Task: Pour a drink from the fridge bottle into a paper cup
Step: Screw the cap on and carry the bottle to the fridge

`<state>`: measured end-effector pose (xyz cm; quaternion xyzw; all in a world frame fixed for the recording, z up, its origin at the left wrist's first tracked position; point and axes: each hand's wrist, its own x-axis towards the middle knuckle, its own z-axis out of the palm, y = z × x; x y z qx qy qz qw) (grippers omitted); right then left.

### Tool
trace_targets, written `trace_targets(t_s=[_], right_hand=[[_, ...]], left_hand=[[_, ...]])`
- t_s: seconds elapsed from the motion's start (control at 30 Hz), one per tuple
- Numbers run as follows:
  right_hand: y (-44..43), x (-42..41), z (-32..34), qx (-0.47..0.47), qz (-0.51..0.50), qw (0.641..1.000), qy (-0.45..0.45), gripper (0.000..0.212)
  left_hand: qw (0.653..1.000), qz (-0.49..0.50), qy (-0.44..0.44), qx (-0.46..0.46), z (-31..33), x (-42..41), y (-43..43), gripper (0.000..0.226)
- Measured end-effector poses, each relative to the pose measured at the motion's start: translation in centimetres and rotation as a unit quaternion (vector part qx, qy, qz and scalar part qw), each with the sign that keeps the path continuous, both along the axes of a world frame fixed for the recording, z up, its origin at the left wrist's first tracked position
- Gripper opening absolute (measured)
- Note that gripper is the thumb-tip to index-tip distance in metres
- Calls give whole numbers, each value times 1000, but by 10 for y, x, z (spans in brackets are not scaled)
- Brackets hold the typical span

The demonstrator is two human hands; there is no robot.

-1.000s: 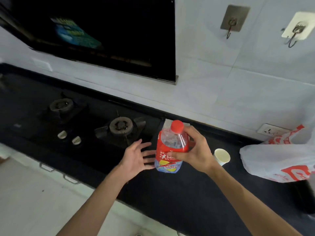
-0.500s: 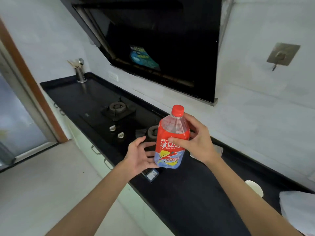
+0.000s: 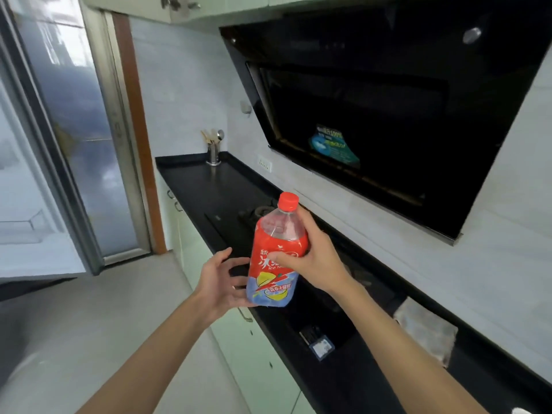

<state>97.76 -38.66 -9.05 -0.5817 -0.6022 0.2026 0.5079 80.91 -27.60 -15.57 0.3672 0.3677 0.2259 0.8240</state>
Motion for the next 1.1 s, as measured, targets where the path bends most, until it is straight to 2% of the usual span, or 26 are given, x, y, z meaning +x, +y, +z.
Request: trace_targets(t_s=[0.2, 0.43, 0.87, 1.1], right_hand=[[78, -56, 30, 2, 26, 1000, 9, 74], [153, -109, 55, 34, 15, 996, 85, 67], [255, -180, 78, 46, 58, 995, 67, 70], [307, -183, 79, 46, 83, 993, 66, 71]], left_hand=[[999, 24, -27, -13, 16, -57, 61, 56], [994, 30, -101, -40, 36, -130, 136, 67], [981, 77, -170, -57, 47, -208, 217, 70], [982, 91, -162, -32, 48, -211, 261, 72]])
